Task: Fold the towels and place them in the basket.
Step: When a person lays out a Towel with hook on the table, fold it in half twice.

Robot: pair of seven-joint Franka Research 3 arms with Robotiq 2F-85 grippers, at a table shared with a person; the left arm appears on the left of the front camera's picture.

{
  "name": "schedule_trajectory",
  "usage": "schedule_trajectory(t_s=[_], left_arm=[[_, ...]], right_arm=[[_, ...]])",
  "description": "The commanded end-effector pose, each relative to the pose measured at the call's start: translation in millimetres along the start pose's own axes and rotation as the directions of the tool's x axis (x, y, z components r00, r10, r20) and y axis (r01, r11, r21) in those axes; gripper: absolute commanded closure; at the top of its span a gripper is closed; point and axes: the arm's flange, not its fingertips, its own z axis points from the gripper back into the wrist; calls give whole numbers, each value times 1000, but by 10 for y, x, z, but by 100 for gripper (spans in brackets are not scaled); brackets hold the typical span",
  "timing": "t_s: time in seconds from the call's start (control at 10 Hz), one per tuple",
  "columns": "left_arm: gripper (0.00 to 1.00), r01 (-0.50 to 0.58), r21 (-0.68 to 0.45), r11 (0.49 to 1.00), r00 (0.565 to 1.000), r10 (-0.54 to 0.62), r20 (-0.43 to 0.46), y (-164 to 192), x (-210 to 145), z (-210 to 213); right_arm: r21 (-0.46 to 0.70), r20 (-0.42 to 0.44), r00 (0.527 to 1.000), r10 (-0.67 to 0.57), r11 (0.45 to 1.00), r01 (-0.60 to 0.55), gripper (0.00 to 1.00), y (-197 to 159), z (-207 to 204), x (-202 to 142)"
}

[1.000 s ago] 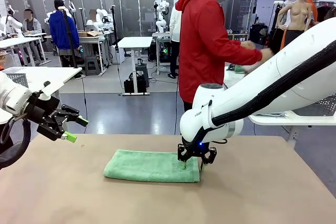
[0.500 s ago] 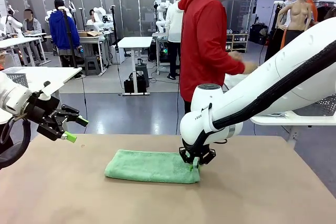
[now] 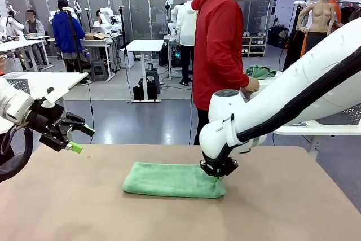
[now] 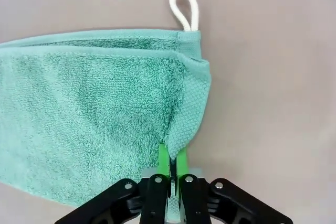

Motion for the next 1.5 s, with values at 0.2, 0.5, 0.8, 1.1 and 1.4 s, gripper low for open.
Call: schedule_trajectory(t_s=[0.2,0.5,0.8,1.1,1.4], left_arm=[[0,1,0,1000,1000,-1,-9,0,-2,3],[0,1,0,1000,1000,-1,-9,0,-2,3],[0,1,0,1000,1000,-1,-9,0,-2,3],[0,1,0,1000,1000,-1,-9,0,-2,3],[0,1,0,1000,1000,-1,-9,0,-2,3]], right_arm=[[-76,44,994,99,993,-96,100,-192,431,-131],[-106,91,982,163,983,-153,100,446,778,59],[-71,114,962,247,968,-240,100,1311,813,255],[-19,80,985,153,988,-152,100,1793,586,496],[49,41,988,149,987,-151,100,2143,388,493]])
